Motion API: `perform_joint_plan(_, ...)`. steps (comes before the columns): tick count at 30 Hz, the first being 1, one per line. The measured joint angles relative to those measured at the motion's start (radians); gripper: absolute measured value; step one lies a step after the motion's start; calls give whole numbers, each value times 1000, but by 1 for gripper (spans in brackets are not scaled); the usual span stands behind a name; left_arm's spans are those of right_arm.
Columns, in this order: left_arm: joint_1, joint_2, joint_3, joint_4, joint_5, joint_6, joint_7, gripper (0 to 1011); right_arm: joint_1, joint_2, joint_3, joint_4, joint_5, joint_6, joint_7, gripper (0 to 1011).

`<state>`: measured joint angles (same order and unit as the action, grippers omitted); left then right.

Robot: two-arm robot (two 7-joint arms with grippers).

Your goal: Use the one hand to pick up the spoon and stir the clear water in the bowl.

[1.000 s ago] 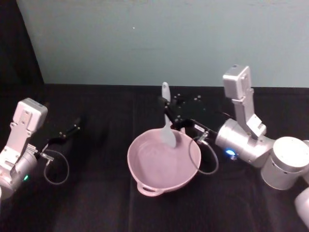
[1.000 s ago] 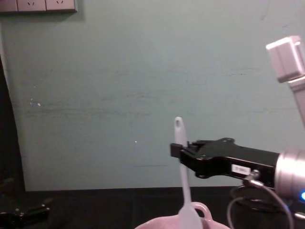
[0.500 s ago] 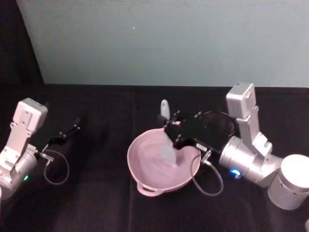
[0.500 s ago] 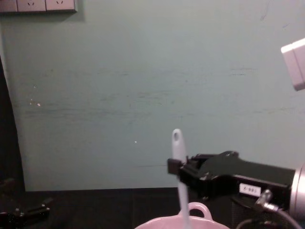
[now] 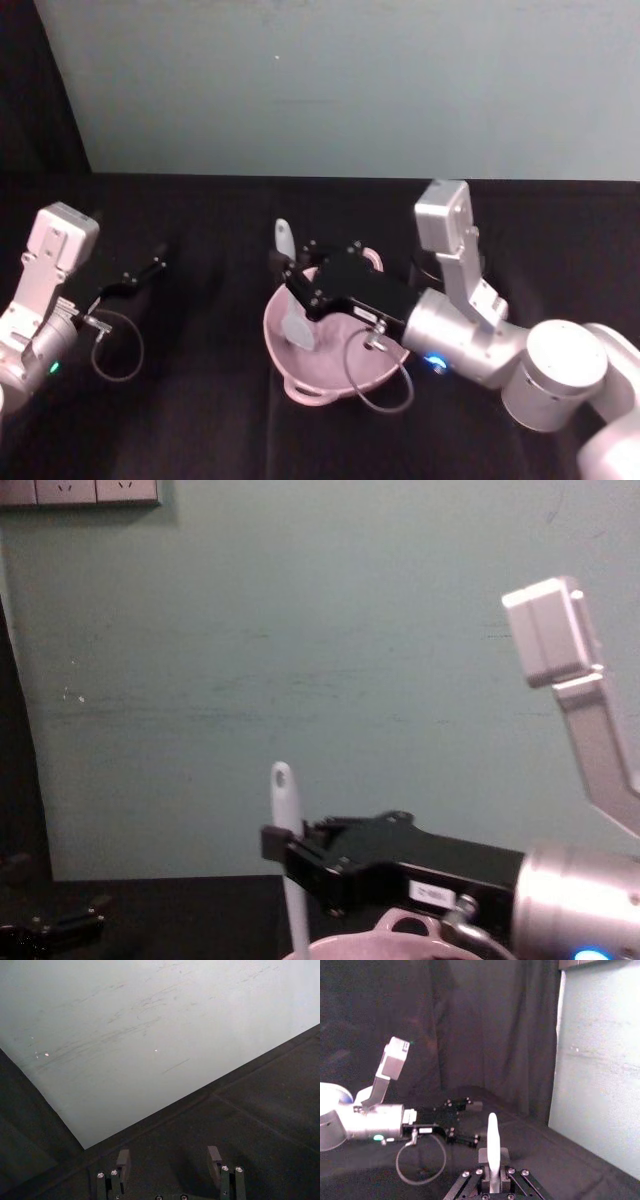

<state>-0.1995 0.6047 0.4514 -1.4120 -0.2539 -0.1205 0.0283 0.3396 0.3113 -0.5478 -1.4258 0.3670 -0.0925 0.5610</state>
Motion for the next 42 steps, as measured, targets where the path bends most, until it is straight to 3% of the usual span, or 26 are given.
perform_joint_plan(10, 0, 0, 0, 0, 0, 0, 0, 1005, 68, -57, -2, 104, -23, -36, -22, 111)
perform_joint_plan(21, 0, 0, 0, 0, 0, 0, 0, 1005, 78, -53, 46, 134, -34, -42, -58, 111)
perform_joint_plan(31, 0, 0, 0, 0, 0, 0, 0, 1005, 20, 0, 105, 74, -41, -20, -97, 111)
perform_joint_plan(42, 0, 0, 0, 0, 0, 0, 0, 1005, -70, 39, 129, -33, -25, -12, -91, 111)
